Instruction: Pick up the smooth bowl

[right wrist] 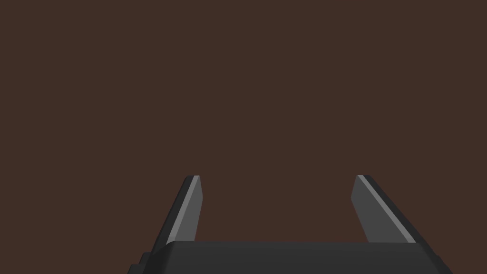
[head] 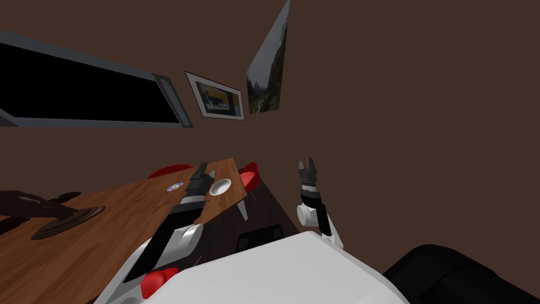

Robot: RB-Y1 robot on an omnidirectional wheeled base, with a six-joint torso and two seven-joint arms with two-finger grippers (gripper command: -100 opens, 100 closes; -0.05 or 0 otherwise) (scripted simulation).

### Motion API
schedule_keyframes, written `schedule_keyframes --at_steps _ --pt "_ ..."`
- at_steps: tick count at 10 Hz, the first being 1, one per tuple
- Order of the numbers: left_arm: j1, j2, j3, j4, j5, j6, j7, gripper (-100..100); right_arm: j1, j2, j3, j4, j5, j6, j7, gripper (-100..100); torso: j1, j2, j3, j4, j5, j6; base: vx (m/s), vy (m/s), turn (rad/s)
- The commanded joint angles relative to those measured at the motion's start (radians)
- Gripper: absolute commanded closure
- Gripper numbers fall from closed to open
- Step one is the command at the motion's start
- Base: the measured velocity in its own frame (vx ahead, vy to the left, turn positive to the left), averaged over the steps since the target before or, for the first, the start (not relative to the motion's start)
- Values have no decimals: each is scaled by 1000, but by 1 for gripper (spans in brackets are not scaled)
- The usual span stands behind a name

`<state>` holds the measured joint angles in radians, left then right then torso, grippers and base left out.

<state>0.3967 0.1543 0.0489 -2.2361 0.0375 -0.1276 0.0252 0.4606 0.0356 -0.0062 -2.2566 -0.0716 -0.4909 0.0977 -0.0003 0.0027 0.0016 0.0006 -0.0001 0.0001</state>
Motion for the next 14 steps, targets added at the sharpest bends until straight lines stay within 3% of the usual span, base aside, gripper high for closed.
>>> schedule_keyframes --at_steps 1,11,14 --pt "-9 -2 3 9 7 39 1 -100 0 0 0 0 0 0 0 0 0 0 0 0 0 0 -36 -14 -20" --pt "-88 17 82 145 117 286 53 -100 0 0 0 0 0 0 0 0 1 -1 -1 0 0 0 -32 -6 -42" --pt "-123 18 111 208 157 368 76 -100 0 0 0 0 0 0 0 0 1 -2 -1 0 0 0 -21 5 -60"
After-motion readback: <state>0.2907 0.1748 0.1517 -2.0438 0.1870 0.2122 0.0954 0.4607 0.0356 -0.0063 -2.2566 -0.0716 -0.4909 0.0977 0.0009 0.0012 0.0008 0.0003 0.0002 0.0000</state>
